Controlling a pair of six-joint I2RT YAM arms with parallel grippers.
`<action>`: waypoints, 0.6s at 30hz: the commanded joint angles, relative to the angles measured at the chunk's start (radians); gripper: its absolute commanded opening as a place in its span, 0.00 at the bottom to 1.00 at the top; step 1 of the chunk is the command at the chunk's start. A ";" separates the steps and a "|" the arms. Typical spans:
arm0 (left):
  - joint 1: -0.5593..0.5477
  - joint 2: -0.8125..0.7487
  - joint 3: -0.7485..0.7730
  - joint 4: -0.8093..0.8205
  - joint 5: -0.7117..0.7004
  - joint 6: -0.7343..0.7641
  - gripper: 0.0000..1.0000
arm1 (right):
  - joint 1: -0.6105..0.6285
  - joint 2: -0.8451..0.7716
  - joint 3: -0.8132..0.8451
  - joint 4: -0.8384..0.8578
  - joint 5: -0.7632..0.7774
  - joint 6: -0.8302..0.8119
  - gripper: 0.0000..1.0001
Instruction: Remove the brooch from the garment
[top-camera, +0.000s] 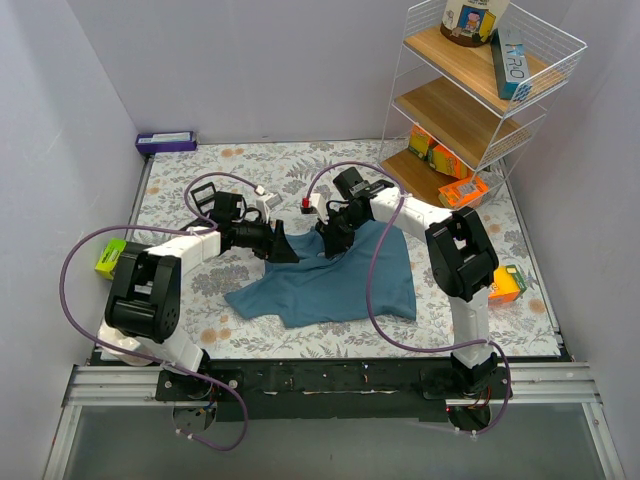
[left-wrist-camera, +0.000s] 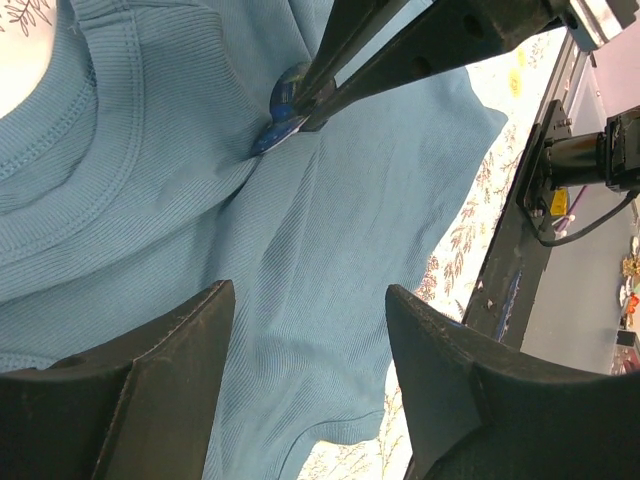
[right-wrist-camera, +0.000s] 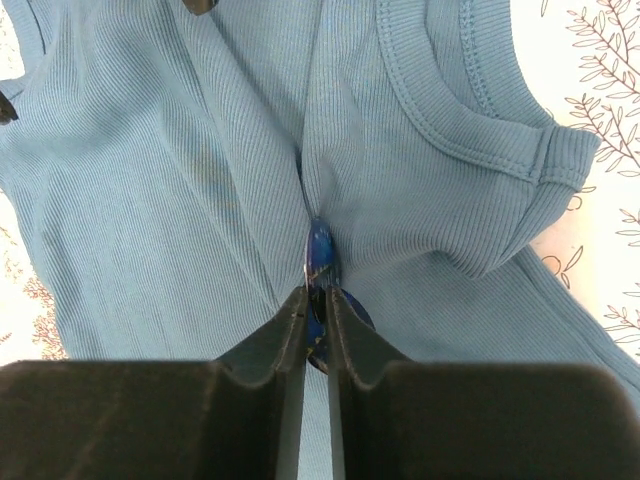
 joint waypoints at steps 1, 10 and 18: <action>-0.016 0.010 0.037 0.034 0.035 0.001 0.61 | -0.005 -0.030 0.008 0.007 -0.013 -0.008 0.15; -0.080 0.064 0.048 0.190 0.044 0.063 0.61 | -0.013 -0.056 0.036 -0.059 -0.084 -0.025 0.01; -0.131 0.108 0.057 0.215 0.044 0.133 0.60 | -0.010 -0.018 0.134 -0.160 0.002 0.007 0.01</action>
